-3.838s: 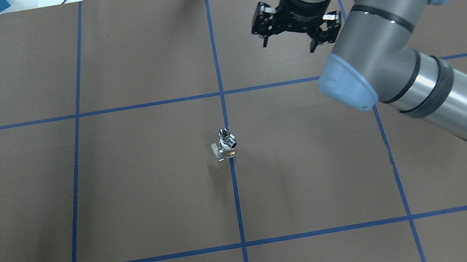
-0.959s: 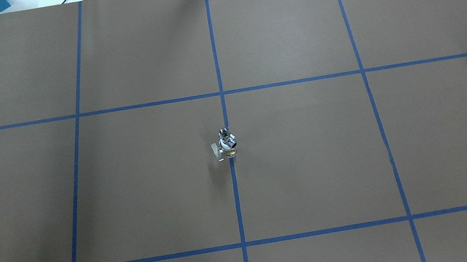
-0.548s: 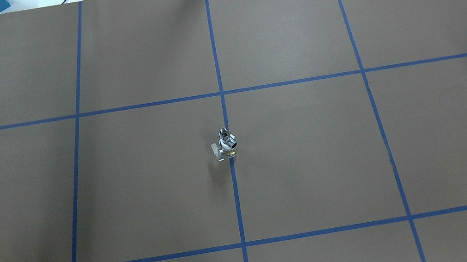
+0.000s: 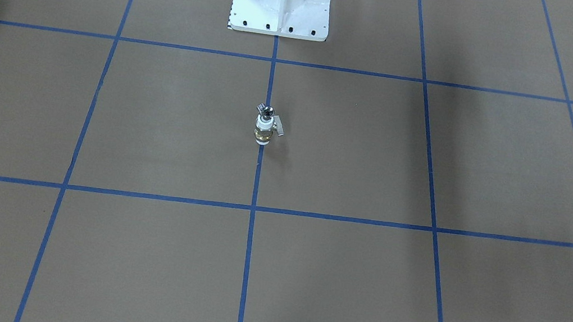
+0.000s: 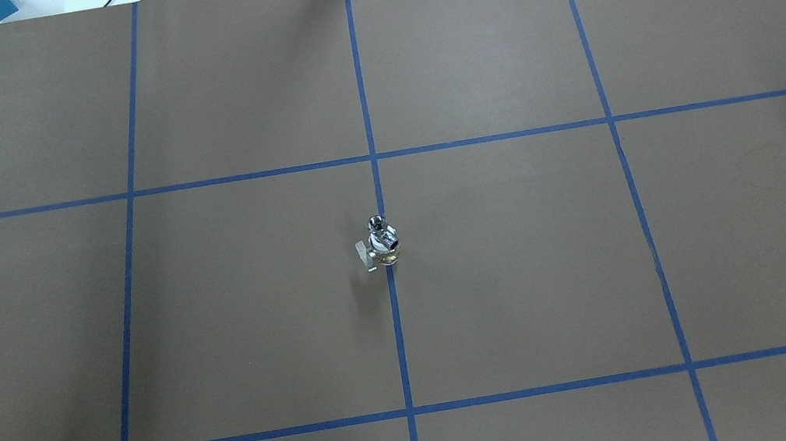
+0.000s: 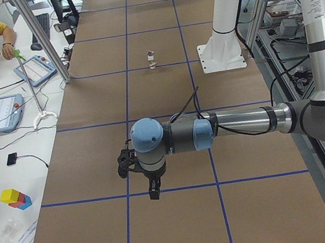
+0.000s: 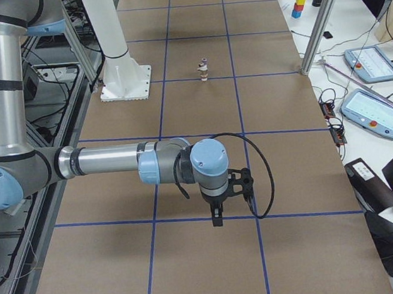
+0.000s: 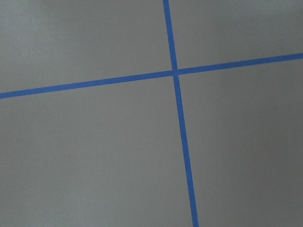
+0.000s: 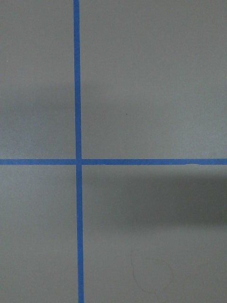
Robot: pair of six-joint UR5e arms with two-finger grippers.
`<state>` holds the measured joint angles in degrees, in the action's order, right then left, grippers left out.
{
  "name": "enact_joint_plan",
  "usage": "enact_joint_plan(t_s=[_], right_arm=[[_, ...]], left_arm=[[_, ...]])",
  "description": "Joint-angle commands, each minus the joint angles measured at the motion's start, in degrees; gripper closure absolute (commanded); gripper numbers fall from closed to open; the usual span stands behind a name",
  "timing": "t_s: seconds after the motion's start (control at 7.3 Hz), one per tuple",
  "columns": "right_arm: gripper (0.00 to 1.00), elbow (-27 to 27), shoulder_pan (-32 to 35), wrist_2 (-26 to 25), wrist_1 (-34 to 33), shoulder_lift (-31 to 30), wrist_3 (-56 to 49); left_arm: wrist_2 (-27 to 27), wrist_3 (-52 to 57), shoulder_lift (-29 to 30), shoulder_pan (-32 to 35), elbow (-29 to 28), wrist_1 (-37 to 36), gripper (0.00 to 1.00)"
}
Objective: Assemble PPR valve and pipe with both arms
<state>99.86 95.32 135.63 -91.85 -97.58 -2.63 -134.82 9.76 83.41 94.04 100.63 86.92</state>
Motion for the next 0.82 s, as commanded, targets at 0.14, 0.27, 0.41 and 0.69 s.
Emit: enact_joint_plan(t_s=[0.14,0.27,0.41,0.69], right_arm=[[0.0,-0.02,-0.04,-0.02,0.09,-0.07,0.0],[0.0,-0.02,-0.04,-0.02,0.09,-0.07,0.0],[0.0,-0.02,-0.04,-0.02,0.0,-0.07,0.0],[0.0,-0.19,-0.04,0.15,0.0,-0.07,0.0]], left_arm=[[0.0,0.0,0.0,0.0,0.0,0.0,0.0],[0.0,0.0,0.0,0.0,0.0,0.0,0.0],[0.0,0.0,0.0,0.0,0.0,0.0,0.0],[0.0,0.0,-0.18,0.0,1.58,-0.09,0.0]])
